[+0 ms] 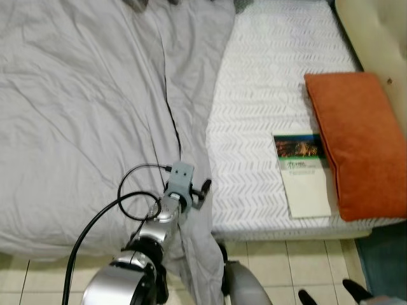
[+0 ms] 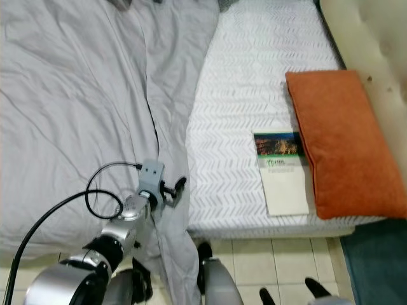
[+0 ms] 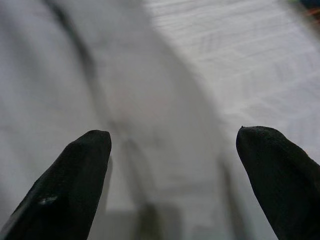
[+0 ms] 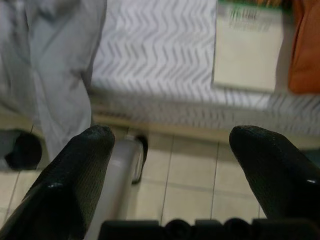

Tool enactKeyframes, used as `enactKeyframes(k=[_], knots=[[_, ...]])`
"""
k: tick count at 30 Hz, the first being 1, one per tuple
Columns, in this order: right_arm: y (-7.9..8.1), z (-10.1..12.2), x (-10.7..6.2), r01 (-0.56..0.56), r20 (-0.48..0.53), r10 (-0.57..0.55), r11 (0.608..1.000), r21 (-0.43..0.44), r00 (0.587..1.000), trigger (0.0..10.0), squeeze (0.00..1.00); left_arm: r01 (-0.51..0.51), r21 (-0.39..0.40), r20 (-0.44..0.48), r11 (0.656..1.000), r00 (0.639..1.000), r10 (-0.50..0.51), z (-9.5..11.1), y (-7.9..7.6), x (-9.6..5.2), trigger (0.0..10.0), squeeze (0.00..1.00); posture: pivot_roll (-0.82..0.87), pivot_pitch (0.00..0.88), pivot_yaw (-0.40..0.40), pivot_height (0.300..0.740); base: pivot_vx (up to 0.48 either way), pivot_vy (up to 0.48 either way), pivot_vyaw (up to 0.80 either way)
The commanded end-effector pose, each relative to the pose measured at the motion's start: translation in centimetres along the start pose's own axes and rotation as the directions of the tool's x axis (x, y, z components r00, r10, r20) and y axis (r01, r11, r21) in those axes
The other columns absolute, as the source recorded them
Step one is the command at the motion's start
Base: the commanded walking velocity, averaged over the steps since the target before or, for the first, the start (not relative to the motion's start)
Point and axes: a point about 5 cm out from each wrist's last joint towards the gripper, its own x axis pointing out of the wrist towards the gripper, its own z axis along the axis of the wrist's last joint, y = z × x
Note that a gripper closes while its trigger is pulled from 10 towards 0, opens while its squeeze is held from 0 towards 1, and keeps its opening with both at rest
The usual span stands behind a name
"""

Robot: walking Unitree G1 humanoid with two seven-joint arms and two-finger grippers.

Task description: Clean up the room

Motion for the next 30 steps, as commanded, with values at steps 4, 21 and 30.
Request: enactKeyframes(k=[4,21,30], knots=[[0.4,-0.3,-0.6,0.008,-0.058,-0.007,1.0,0.029,0.998,10.0,0.0,-0.021,-0.073,-0.134,0.997,0.991,0.011,-3.1,-0.3,-0.9,10.0,0.0,-0.44,0.65,-0.071,0.74,0.0,0.0,0.0],[0.7,-0.3,-1.1,0.013,-0.078,-0.011,1.0,0.025,0.997,10.0,0.0,0.154,-0.354,-0.027,0.922,0.984,-0.174,-0.2,-4.1,0.5,10.0,0.0,-0.45,0.646,-0.066,0.74,0.0,0.0,0.0],[1.0,-0.5,-0.2,0.006,-0.068,-0.004,0.999,0.032,0.998,10.0,0.0,0.194,-0.248,-0.032,0.949,0.978,-0.208,-0.4,-4.8,0.3,7.7,0.0,-0.42,0.639,-0.047,0.74,0.0,0.0,0.0]])
